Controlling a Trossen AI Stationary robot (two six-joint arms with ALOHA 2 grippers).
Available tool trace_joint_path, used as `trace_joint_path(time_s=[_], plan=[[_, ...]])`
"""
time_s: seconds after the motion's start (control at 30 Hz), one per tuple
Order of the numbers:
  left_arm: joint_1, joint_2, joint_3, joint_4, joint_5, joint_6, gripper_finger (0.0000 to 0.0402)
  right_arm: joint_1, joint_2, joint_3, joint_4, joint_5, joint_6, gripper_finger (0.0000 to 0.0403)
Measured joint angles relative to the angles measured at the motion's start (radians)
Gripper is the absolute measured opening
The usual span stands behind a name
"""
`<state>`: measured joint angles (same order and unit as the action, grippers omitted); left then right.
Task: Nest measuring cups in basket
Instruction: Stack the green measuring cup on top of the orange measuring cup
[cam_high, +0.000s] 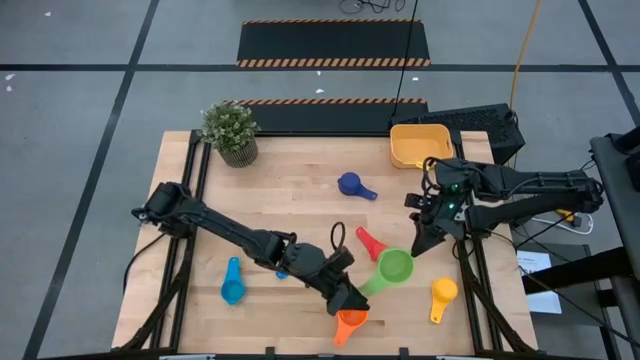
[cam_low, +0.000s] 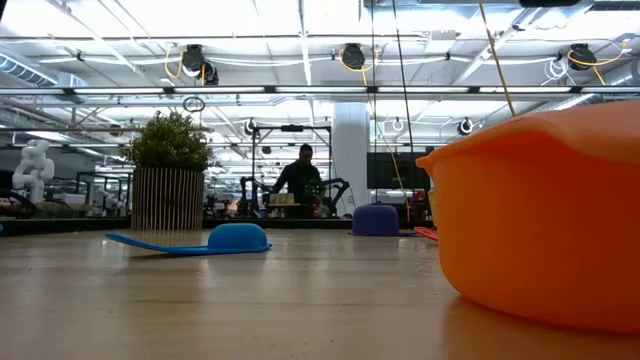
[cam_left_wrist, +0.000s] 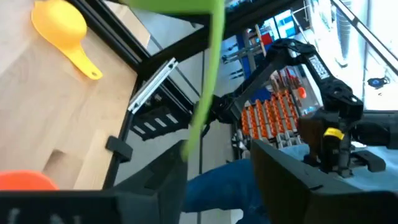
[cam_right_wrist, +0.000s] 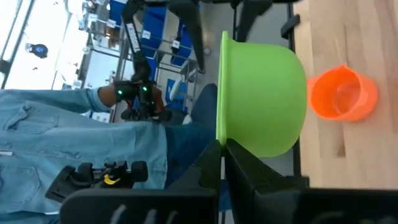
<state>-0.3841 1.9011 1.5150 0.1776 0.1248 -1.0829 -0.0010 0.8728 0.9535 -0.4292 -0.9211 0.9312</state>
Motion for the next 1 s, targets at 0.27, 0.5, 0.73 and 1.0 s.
trace_joint_path(time_s=[0.27, 0.5, 0.73, 1.0], plan=[[-0.046, 0.0, 0.0, -0.085, -0.047, -0.067, 0.0197, 0.02, -0.028, 0.0, -0.194, 0.011, -0.029, 0.0], [-0.064, 0.0, 0.0, -0.091, -0.095, -0.077, 0.0198, 0.086, -0.014, -0.003, -0.212, 0.095, -0.021, 0.0], [-0.089, 0.0, 0.0, -0.092, -0.166, 0.014, 0.0198, 0.16, 0.012, -0.003, -0.155, 0.143, 0.031, 0.0], [-0.085, 0.0, 0.0, -0.104, -0.17, 0.035, 0.0198, 0.225, 0.082, -0.003, 0.036, 0.173, 0.093, 0.0]])
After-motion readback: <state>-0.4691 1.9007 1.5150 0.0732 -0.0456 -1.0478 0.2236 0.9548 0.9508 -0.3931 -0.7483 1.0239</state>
